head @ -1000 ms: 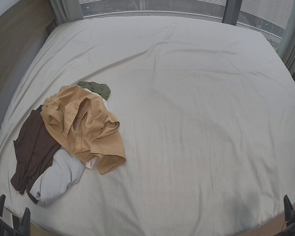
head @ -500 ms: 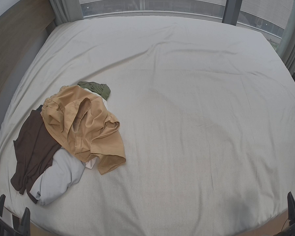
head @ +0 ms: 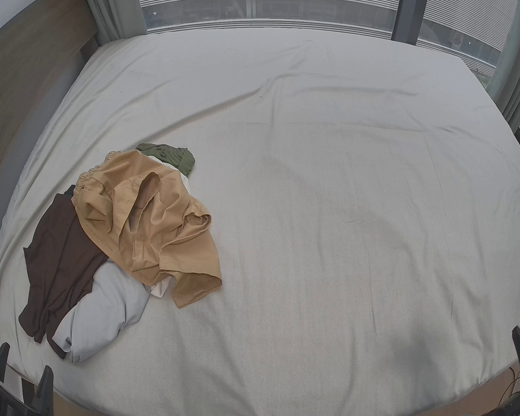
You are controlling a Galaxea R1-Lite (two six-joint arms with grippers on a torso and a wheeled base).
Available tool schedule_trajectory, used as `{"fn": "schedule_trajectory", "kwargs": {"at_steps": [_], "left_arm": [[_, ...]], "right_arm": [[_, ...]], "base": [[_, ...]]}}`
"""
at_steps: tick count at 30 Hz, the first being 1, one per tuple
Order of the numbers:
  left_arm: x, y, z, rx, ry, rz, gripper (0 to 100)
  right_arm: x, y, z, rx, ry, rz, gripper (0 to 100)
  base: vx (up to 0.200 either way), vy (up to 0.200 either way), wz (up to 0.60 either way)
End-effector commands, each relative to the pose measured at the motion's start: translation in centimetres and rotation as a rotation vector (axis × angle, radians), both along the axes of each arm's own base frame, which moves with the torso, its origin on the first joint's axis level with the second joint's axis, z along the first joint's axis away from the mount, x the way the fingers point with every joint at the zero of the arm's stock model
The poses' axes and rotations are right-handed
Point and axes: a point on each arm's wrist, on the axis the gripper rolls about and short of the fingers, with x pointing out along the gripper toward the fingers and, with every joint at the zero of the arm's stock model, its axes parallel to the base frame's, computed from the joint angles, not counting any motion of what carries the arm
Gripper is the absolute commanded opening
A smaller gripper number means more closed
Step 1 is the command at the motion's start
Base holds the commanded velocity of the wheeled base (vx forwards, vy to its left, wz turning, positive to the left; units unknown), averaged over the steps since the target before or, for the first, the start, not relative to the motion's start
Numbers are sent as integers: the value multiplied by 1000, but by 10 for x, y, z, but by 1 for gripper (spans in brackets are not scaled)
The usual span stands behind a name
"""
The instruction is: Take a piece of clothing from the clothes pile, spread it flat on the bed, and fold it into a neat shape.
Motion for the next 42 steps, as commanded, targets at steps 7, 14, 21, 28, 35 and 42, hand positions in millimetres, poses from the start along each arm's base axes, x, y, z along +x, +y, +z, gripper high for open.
{"fn": "schedule_trajectory", "kwargs": {"at_steps": [7, 14, 21, 28, 35, 42], "left_arm": [[0, 0, -5, 0, 1, 1, 100], [0, 0, -5, 0, 2, 1, 100], [0, 0, -5, 0, 1, 1, 100], [0, 0, -5, 1, 2, -1, 100], [0, 0, -5, 1, 0, -1, 100], [0, 0, -5, 1, 0, -1, 100]], "right_arm": [[44, 7, 29, 6, 108, 262, 100], [71, 21, 40, 80, 204, 438, 100], [98, 45, 69, 252, 312, 584, 100], [133, 76, 76, 269, 426, 652, 100], [166, 110, 65, 240, 471, 663, 100], [192, 141, 45, 210, 523, 669, 100]], "base": [[0, 0, 0], [0, 0, 0], [0, 0, 0], [0, 0, 0], [0, 0, 0], [0, 0, 0]]}}
